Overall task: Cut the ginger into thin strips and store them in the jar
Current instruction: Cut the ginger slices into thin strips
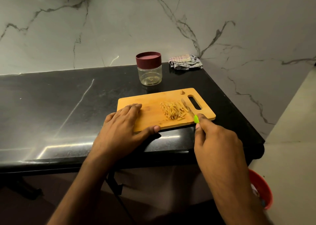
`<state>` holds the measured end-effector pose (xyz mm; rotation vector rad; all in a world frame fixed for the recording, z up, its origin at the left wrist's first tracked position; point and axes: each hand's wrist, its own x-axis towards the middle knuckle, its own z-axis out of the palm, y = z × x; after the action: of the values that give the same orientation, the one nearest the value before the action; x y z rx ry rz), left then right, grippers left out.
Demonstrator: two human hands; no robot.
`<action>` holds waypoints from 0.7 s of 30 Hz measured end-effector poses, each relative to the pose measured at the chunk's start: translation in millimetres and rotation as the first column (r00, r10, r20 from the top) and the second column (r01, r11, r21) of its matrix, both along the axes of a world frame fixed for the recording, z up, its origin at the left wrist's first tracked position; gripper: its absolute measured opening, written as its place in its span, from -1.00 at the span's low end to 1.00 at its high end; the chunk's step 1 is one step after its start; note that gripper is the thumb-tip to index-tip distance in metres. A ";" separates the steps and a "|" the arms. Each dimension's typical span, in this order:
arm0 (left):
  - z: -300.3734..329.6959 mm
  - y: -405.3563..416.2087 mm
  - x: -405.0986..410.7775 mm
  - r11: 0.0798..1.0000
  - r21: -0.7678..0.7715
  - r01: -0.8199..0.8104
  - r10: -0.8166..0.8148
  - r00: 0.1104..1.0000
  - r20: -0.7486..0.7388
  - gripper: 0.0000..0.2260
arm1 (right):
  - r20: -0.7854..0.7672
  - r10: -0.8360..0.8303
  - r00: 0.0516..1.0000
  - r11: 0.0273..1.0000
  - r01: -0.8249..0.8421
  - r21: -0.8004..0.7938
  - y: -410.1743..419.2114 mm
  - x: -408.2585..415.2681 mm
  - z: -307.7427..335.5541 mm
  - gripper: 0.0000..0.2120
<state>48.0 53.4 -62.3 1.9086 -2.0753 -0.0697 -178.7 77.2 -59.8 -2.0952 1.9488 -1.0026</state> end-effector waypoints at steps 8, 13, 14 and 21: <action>-1.3 -0.5 0.4 1.000 -0.011 -0.002 0.002 1.000 0.021 -0.07 | -0.150 0.086 0.985 0.996 -0.086 0.003 10.0 32.4 -3.7 -0.51; -0.1 0.1 -1.4 1.000 -0.017 -0.013 0.013 1.000 0.021 -0.04 | -0.201 0.063 0.978 0.994 -0.078 -0.071 3.8 45.9 -7.9 -0.52; -0.1 0.5 -1.0 1.000 -0.018 -0.014 0.015 1.000 0.022 -0.05 | -0.185 0.059 0.981 0.993 -0.077 -0.087 3.1 46.3 -7.7 -0.52; 1.0 0.8 -1.0 1.000 0.000 -0.014 0.014 1.000 0.028 -0.11 | -0.077 0.068 0.995 0.987 -0.079 -0.141 -2.0 33.6 -3.3 -0.56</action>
<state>47.0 54.2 -61.2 1.9350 -2.0799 -0.0405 -145.1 75.2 -63.2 -2.2926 1.8670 -1.0983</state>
